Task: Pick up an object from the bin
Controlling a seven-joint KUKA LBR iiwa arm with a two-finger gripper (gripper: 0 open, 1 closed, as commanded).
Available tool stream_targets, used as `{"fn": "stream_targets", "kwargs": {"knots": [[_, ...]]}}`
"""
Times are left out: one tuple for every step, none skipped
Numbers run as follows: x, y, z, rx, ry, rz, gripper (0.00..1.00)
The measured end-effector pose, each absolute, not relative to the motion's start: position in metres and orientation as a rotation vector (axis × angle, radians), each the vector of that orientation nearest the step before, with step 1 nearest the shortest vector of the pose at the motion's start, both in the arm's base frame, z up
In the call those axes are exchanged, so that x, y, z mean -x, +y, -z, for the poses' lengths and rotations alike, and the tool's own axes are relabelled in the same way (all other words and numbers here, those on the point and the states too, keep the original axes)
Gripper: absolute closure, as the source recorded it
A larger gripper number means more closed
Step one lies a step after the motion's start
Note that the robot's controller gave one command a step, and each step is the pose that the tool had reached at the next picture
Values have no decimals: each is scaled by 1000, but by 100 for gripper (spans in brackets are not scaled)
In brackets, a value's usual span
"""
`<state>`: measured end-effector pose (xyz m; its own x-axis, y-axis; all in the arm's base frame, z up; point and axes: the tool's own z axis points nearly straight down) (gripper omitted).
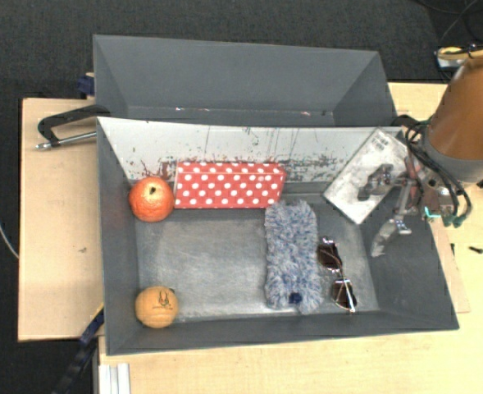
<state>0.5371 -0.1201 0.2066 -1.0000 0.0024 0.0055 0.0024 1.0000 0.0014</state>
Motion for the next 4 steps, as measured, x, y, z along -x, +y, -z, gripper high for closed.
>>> {"fn": "stream_targets", "kwargs": {"knots": [[-539, -120, -211, 1, -3145, 0, 0], [-537, -104, -158, 10, -3150, -2, 0], [-510, -107, -86, -319, -3133, 0, 0], [-561, -47, -75, -143, -3148, 2, 100]]}}
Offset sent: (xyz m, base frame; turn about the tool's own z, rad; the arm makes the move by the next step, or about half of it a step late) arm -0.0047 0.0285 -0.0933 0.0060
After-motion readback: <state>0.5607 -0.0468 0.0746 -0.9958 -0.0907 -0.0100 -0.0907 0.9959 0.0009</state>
